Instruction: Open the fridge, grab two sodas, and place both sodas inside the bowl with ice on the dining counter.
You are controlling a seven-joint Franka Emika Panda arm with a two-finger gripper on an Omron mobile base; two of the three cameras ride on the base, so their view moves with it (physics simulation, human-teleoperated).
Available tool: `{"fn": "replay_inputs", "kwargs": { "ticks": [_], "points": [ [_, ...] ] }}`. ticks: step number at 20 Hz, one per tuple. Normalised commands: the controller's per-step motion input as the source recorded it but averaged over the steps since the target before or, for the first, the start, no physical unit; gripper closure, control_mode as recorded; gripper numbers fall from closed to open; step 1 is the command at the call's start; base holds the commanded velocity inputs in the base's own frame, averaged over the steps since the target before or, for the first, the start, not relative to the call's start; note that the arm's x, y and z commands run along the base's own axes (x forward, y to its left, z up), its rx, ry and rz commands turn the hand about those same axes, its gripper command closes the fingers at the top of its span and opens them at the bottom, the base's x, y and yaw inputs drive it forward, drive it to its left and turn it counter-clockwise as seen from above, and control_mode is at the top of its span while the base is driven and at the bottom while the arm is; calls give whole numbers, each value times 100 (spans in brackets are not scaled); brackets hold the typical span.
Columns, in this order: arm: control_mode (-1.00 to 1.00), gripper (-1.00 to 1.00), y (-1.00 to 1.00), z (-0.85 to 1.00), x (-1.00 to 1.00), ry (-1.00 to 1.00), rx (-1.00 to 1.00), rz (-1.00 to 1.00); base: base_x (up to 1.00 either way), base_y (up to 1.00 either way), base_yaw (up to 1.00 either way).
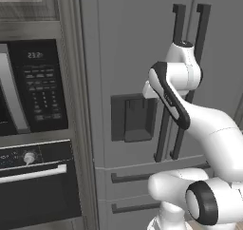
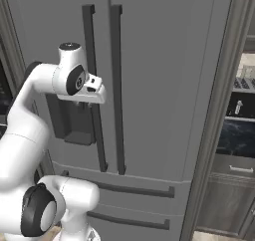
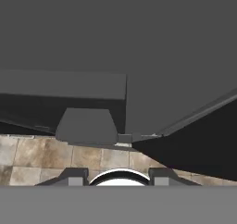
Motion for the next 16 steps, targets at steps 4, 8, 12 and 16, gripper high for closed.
{"fn": "replay_inputs", "kwargs": {
  "ticks": [4,8,12,16],
  "points": [
    [100,-100,0,0,0,0,0,0,-3,0,0],
    [100,-100,0,0,0,0,0,0,-61,-13,-3],
    [100,-100,0,0,0,0,0,0,-66,-31,-1],
    [100,-100,0,0,0,0,0,0,-30,-47,0]
  ]
}}
